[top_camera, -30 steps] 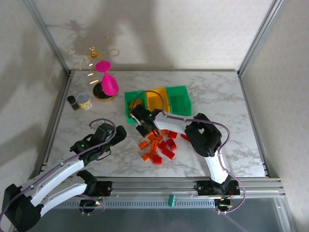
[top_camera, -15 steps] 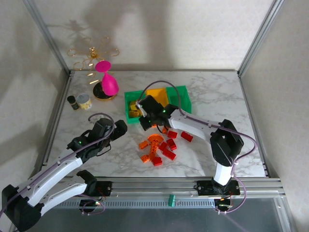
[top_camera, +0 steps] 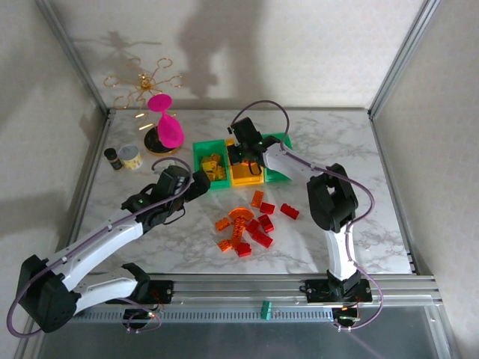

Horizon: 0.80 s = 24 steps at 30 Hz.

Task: Sort the legos into containers by color
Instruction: Place the lego in the container.

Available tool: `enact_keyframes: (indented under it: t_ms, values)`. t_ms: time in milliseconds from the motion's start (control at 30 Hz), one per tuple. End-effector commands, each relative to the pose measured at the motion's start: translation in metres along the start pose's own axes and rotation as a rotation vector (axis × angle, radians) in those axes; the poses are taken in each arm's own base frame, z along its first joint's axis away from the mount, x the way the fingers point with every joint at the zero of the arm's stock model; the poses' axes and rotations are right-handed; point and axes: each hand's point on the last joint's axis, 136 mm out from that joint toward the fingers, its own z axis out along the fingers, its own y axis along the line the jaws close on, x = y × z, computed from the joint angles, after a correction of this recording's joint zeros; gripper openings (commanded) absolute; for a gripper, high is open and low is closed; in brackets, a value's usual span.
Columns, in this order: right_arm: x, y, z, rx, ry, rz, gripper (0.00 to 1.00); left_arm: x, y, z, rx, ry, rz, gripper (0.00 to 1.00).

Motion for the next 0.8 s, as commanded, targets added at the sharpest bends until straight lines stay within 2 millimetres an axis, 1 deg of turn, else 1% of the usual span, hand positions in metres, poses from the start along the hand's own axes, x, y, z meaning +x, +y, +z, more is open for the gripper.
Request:
enact_keyframes:
  t_ms: [0,33,100,200,300,333,433,500,533,567,700,767]
  values:
    - [-0.021,-0.014,0.01,0.028,-0.049,0.043,0.0,-0.013,-0.017,-0.001,0.035,-0.03,0.014,1.0]
    - [-0.023,-0.016,0.013,0.032,-0.047,0.045,0.02,-0.012,-0.017,0.0,0.032,-0.029,0.016,1.0]
    - [-0.025,-0.02,0.014,0.052,-0.054,0.044,0.11,-0.012,-0.018,0.001,0.034,-0.028,0.017,1.0]
    - [-0.029,-0.021,0.009,0.058,-0.069,0.042,0.2,-0.013,-0.024,-0.002,0.061,-0.024,0.019,1.0]
    - [-0.035,-0.015,-0.004,0.031,-0.082,0.039,0.23,-0.015,-0.029,-0.006,0.076,-0.016,0.023,1.0]
    - [-0.036,-0.012,-0.012,0.023,-0.092,0.037,0.23,-0.015,-0.029,-0.007,0.078,-0.017,0.023,1.0]
    - [-0.032,-0.002,-0.034,0.008,-0.112,0.022,0.26,-0.014,-0.028,-0.014,0.09,-0.011,0.02,1.0]
    - [-0.02,0.01,-0.047,-0.022,-0.108,-0.009,0.26,-0.011,-0.025,-0.018,0.096,0.001,0.021,1.0]
    - [-0.013,0.011,-0.052,-0.023,-0.101,-0.02,0.28,-0.008,-0.023,-0.02,0.096,0.01,0.024,1.0]
    - [-0.001,0.025,-0.058,-0.041,-0.085,-0.048,0.28,-0.006,-0.019,-0.021,0.093,0.016,0.025,1.0]
    - [0.043,0.047,-0.072,-0.08,-0.01,-0.115,0.32,0.006,0.002,-0.025,0.058,0.03,0.021,1.0]
    - [0.069,0.057,-0.078,-0.101,0.043,-0.144,0.35,0.014,0.012,-0.025,0.04,0.05,0.023,1.0]
